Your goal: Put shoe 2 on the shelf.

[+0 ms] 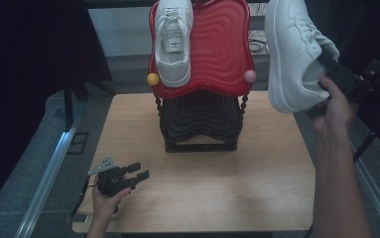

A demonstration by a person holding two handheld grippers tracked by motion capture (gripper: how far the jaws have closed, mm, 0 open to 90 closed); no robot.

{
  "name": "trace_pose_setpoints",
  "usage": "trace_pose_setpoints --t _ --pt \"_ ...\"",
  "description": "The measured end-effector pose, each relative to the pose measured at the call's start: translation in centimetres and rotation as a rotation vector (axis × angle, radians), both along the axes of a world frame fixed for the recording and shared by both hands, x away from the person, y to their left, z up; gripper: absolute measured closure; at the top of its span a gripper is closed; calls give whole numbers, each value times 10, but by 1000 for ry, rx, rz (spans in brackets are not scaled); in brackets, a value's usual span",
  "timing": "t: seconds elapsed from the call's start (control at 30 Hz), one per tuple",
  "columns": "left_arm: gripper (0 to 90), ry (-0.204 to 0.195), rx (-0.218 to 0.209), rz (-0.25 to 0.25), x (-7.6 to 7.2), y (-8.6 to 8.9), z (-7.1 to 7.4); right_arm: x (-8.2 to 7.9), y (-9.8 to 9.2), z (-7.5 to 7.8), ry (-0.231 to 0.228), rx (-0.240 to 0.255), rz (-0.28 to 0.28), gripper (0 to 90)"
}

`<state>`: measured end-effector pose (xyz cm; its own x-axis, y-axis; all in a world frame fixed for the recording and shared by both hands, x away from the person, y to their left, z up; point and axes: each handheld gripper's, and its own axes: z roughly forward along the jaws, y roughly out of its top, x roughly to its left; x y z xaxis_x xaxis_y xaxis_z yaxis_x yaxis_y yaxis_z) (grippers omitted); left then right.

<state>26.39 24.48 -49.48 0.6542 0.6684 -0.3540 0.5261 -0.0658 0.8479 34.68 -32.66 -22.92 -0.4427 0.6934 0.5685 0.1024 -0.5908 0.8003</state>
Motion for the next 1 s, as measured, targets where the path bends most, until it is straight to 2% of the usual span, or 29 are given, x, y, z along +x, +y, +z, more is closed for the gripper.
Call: trace_pose_setpoints --t 0.23,0.43,0.77,1.0 --pt "410 4 1 -3 1 -1 -1 20 25 28 6 -29 -15 832" --pt "411 3 -2 -5 0 0 0 40 50 43 19 -41 -19 831" --pt "410 3 -9 -15 2 -2 -1 69 93 50 36 -62 -8 830" --pt "410 4 -16 -29 2 -3 -1 88 119 48 51 -121 -27 829"
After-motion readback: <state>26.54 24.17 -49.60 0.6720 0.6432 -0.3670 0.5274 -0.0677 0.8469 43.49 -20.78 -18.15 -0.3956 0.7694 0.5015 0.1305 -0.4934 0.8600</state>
